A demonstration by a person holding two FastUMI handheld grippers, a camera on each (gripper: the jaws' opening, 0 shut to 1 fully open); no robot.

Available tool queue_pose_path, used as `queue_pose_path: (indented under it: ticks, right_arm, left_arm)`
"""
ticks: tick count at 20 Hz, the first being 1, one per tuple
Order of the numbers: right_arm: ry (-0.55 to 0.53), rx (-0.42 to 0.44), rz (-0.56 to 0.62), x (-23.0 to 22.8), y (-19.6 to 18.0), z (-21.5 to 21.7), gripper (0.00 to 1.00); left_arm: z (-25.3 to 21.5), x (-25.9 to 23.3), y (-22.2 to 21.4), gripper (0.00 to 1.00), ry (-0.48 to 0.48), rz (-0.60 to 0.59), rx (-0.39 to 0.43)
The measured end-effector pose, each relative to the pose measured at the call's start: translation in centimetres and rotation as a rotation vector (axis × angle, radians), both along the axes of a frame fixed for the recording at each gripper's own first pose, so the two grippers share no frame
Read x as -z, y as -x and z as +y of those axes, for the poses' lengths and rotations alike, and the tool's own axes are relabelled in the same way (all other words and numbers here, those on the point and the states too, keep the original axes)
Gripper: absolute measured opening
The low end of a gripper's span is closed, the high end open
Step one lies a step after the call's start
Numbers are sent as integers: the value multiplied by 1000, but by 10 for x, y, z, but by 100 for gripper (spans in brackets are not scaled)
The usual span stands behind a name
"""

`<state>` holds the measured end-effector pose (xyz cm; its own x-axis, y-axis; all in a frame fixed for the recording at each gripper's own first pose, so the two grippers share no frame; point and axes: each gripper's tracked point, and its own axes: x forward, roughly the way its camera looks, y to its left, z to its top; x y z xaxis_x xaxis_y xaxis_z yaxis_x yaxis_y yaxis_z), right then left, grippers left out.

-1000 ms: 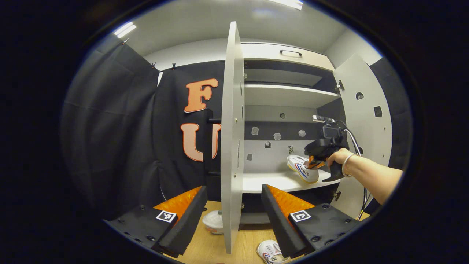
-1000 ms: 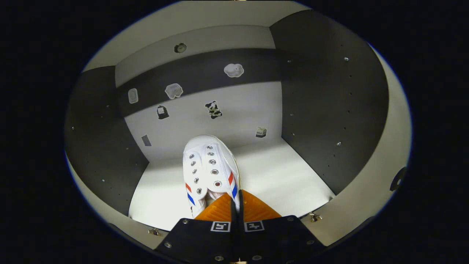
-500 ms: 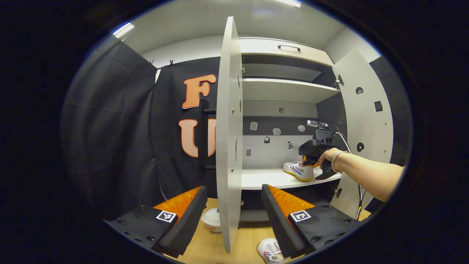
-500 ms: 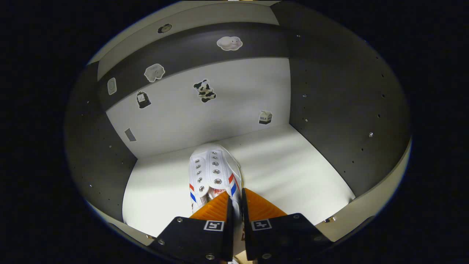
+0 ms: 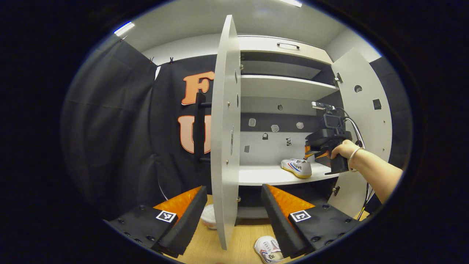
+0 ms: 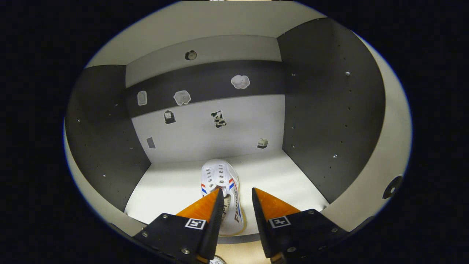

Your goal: Grab one shoe with the right hand and put it into the shoe cabinet, grab the other shoe with the left hand and put it into the shoe cabinet; then close the right door with the right hand and the left door with the left hand.

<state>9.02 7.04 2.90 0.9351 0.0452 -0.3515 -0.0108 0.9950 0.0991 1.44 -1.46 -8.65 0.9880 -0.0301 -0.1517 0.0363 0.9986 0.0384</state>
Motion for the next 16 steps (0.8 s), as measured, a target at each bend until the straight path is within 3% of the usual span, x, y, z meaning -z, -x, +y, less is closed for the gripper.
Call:
queue_pose_path:
  ticks: [1, 3, 5, 11, 16]
  right_arm:
    - [9, -2, -26, -4, 13, -4, 48]
    - [2, -10, -63, -8, 39, -7, 64]
    - [-16, -28, -98, -13, 65, -10, 74]
    - [-3, -44, -165, -9, 147, -31, 93]
    - [18, -63, -188, -4, 205, -50, 93]
  left_arm:
    - [-2, 5, 4, 96, -1, 6, -1]
    - [-8, 14, 9, 96, 1, 24, 6]
    - [-14, 24, 14, 96, 9, 41, 11]
    - [-29, 50, 34, 97, 31, 97, 28]
    - [-43, 92, 46, 97, 69, 187, 55]
